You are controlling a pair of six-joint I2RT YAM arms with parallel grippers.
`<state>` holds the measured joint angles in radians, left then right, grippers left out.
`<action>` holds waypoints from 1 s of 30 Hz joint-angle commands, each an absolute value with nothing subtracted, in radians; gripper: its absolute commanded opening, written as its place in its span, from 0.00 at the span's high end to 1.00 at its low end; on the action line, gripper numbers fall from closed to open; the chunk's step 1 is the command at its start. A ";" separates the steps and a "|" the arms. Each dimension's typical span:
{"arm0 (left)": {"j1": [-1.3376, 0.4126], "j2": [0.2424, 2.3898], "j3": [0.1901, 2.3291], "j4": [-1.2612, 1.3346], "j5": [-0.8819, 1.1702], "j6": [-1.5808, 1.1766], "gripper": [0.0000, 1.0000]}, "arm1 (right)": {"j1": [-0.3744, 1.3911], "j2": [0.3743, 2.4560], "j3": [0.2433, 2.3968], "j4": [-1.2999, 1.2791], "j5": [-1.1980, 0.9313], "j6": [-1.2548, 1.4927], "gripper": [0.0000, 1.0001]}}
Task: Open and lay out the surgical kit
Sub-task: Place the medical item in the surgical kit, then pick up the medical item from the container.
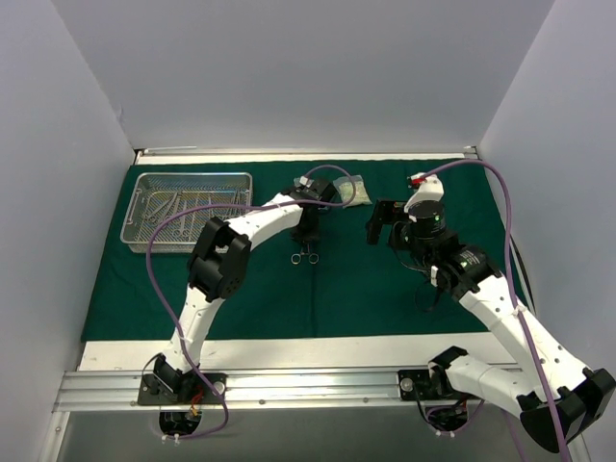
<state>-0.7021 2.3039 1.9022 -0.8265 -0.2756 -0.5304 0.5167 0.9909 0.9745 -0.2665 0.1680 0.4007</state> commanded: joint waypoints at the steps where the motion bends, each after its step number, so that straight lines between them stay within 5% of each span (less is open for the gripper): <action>1: -0.698 2.270 1.879 -0.804 -0.298 -0.528 0.74 | 0.511 0.985 0.971 -0.256 0.172 0.410 0.01; 12: -0.687 2.106 1.953 -0.893 -0.333 -0.439 0.53 | 0.511 1.002 1.005 -0.242 0.158 0.396 0.01; 19: -0.546 1.965 1.951 -0.910 -0.244 -0.387 0.31 | 0.511 1.029 1.019 -0.222 0.129 0.388 0.01; 25: -0.332 1.868 1.853 -0.859 -0.212 -0.319 0.30 | 0.512 1.065 1.020 -0.199 0.107 0.385 0.02; 30: -0.183 1.902 1.798 -0.815 -0.164 -0.273 0.43 | 0.512 1.106 1.029 -0.184 0.092 0.380 0.02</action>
